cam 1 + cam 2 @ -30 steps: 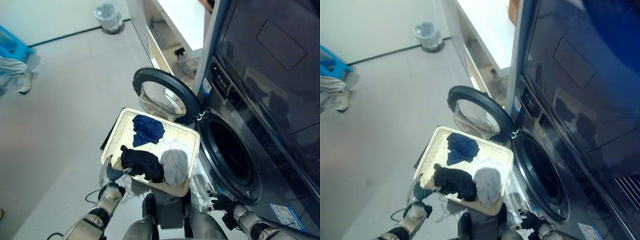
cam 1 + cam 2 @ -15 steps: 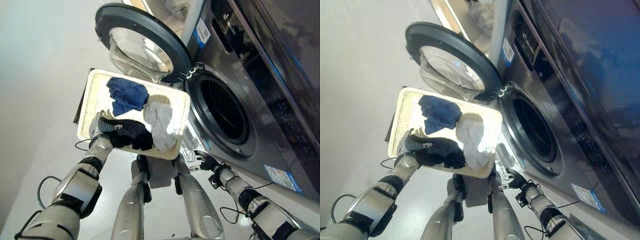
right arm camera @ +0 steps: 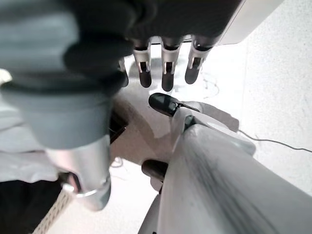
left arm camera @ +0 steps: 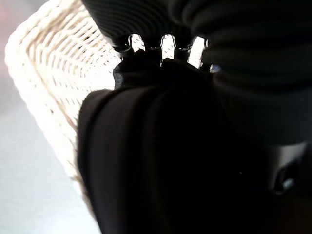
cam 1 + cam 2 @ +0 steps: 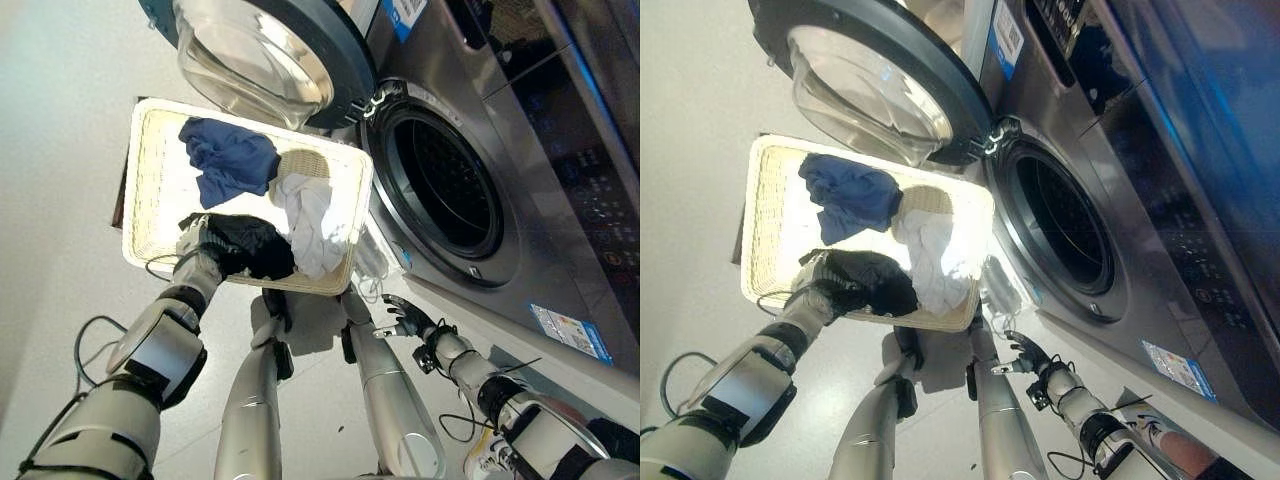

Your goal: Put the clothes into the washing machine.

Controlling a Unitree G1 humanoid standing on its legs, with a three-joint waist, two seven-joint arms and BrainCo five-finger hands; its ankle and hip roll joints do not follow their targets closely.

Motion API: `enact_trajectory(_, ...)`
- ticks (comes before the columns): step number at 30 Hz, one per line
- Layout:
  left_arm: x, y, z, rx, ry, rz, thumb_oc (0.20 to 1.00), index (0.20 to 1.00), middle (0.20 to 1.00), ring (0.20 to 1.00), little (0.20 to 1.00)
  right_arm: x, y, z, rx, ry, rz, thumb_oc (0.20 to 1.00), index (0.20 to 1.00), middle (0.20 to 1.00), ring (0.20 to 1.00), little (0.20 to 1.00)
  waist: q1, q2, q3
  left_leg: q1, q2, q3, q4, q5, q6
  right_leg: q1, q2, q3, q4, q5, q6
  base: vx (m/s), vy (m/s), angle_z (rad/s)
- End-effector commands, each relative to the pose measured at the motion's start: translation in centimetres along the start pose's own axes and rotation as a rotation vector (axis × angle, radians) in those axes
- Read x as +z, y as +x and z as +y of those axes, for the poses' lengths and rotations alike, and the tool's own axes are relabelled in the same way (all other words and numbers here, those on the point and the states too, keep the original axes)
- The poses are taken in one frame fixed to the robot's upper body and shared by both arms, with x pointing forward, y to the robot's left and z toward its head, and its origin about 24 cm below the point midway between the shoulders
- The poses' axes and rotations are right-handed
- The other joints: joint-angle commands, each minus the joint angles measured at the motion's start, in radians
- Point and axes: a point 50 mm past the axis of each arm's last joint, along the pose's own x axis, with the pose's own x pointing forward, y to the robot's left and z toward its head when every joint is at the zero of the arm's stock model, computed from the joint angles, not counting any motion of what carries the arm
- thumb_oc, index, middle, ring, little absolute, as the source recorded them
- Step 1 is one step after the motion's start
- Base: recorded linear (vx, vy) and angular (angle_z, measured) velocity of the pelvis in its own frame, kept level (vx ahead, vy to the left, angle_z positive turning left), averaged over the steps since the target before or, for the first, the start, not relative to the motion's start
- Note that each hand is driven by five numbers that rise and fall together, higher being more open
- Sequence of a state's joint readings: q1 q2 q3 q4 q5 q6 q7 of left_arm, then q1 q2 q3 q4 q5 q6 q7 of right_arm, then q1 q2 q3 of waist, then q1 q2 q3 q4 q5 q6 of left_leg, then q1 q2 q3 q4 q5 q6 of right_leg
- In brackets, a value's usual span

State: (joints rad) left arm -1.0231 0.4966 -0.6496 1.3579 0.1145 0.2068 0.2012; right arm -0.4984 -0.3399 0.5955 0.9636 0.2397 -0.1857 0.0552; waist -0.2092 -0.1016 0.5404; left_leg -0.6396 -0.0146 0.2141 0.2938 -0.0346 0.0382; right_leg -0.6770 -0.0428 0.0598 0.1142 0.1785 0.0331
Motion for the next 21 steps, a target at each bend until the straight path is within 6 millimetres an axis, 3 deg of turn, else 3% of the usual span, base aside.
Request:
enact_trajectory(1, -3.9, -0.4, -2.2, -0.203, 0.08, 0.184, 1.0, 1.0, 1.0, 1.0, 1.0, 0.1, -0.4, -0.3, 0.003, -0.001, -0.034, 1.0, 1.0, 1.0, 1.0, 1.0, -0.004, -0.029, -0.02, -0.031, -0.064, -0.04, 0.083, -0.043, -0.027, -0.015, 0.04, -0.015, 0.055, -0.04, 0.039, -0.01, 0.016, -0.1)
enact_trajectory(10, -2.0, -0.2, -1.4, -0.237, 0.206, 0.142, 1.0, 1.0, 1.0, 1.0, 1.0, 1.6, -0.2, -0.6, 0.008, -0.018, -0.079, 1.0, 1.0, 1.0, 1.0, 1.0, -0.024, -0.035, -0.02, -0.073, -0.061, -0.034, 0.08, -0.026, -0.038, -0.057, 0.044, -0.012, 0.054, -0.026, 0.038, -0.01, 0.005, -0.04)
enact_trajectory(11, -1.7, -0.2, -1.2, -0.231, 0.223, 0.128, 0.705, 0.705, 0.705, 0.705, 0.705, 1.7, -0.1, -0.7, 0.008, -0.019, -0.083, 1.0, 1.0, 1.0, 1.0, 1.0, -0.026, -0.036, -0.02, -0.076, -0.06, -0.034, 0.079, -0.025, -0.039, -0.061, 0.044, -0.012, 0.053, -0.025, 0.038, 0.0, 0.0, 0.0)
enact_trajectory(12, -1.3, -0.1, -0.8, -0.217, 0.25, 0.108, 0.479, 0.479, 0.479, 0.479, 0.479, 1.9, -0.1, -0.7, 0.006, -0.017, -0.091, 1.0, 1.0, 1.0, 1.0, 1.0, -0.028, -0.037, -0.02, -0.082, -0.06, -0.033, 0.077, -0.024, -0.04, -0.068, 0.045, -0.012, 0.051, -0.023, 0.037, 0.0, 0.0, 0.0)
enact_trajectory(13, -1.0, -0.1, -0.7, -0.205, 0.267, 0.094, 0.407, 0.407, 0.407, 0.407, 0.407, 2.0, -0.1, -0.7, 0.005, -0.015, -0.097, 1.0, 1.0, 1.0, 1.0, 1.0, -0.029, -0.038, -0.02, -0.084, -0.059, -0.033, 0.075, -0.022, -0.04, -0.072, 0.045, -0.013, 0.05, -0.021, 0.038, 0.0, 0.0, 0.0)
enact_trajectory(14, -0.7, -0.1, -0.5, -0.198, 0.283, 0.08, 0.235, 0.235, 0.235, 0.235, 0.235, 2.0, -0.1, -0.7, 0.003, -0.012, -0.102, 1.0, 1.0, 1.0, 1.0, 1.0, -0.029, -0.038, -0.02, -0.085, -0.06, -0.034, 0.073, -0.022, -0.041, -0.074, 0.046, -0.013, 0.049, -0.02, 0.038, -0.01, -0.031, 0.0)
enact_trajectory(15, -0.3, 0.0, -0.4, -0.182, 0.3, 0.058, 0.2, 0.2, 0.2, 0.2, 0.2, 2.2, -0.2, -0.8, -0.001, -0.006, -0.111, 1.0, 1.0, 1.0, 1.0, 1.0, -0.03, -0.038, -0.02, -0.088, -0.06, -0.035, 0.072, -0.02, -0.042, -0.078, 0.046, -0.014, 0.048, -0.018, 0.038, -0.01, -0.032, -0.01)
enact_trajectory(20, 1.6, -0.1, -0.4, -0.118, 0.21, -0.087, 0.2, 0.2, 0.2, 0.2, 0.2, 3.3, -0.2, -0.9, -0.022, 0.024, -0.178, 1.0, 1.0, 1.0, 1.0, 1.0, -0.027, -0.038, -0.02, -0.078, -0.061, -0.04, 0.061, -0.015, -0.045, -0.071, 0.047, -0.016, 0.044, -0.017, 0.037, -0.01, -0.034, 0.02)
enact_trajectory(21, 2.7, -0.3, -0.6, -0.134, -0.017, -0.159, 0.2, 0.2, 0.2, 0.2, 0.2, 4.0, -0.2, -1.0, -0.037, 0.054, -0.211, 1.0, 1.0, 1.0, 1.0, 1.0, -0.023, -0.037, -0.02, -0.068, -0.06, -0.043, 0.05, -0.009, -0.047, -0.063, 0.047, -0.017, 0.041, -0.017, 0.037, -0.02, -0.054, 0.0)
